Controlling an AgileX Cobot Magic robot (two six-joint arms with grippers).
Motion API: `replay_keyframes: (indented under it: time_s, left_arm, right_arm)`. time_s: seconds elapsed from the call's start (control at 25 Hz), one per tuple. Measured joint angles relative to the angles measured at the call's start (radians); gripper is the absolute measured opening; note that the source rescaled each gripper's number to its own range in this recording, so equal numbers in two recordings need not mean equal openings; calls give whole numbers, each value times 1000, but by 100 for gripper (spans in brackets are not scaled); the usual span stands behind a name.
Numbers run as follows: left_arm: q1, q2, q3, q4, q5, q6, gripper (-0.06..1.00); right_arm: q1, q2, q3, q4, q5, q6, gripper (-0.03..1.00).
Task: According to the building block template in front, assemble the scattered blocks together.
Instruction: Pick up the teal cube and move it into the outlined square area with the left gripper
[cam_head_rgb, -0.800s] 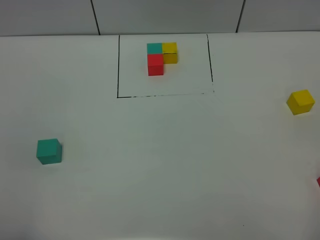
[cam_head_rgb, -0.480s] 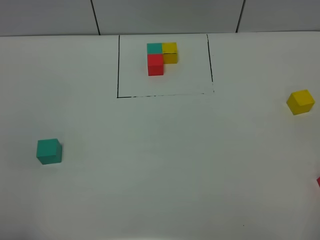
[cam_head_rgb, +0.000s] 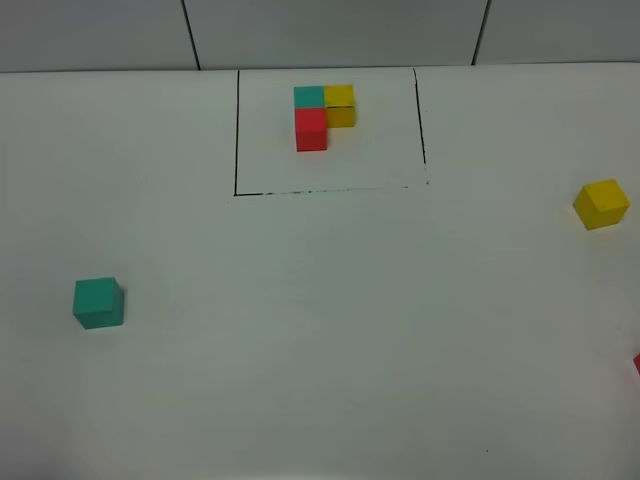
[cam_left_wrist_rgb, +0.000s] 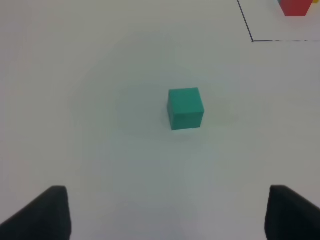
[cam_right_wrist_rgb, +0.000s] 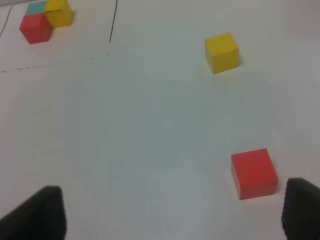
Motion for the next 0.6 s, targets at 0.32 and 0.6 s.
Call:
replay_keyframes:
  time_s: [0.32,0.6]
  left_arm:
    - [0,267,-60,96,-60,-7,79]
    - [0,731,-219,82,-77,-7,81]
  right_arm:
    - [0,0,0,0,0,0,75]
    - [0,0,0,0,0,0,75]
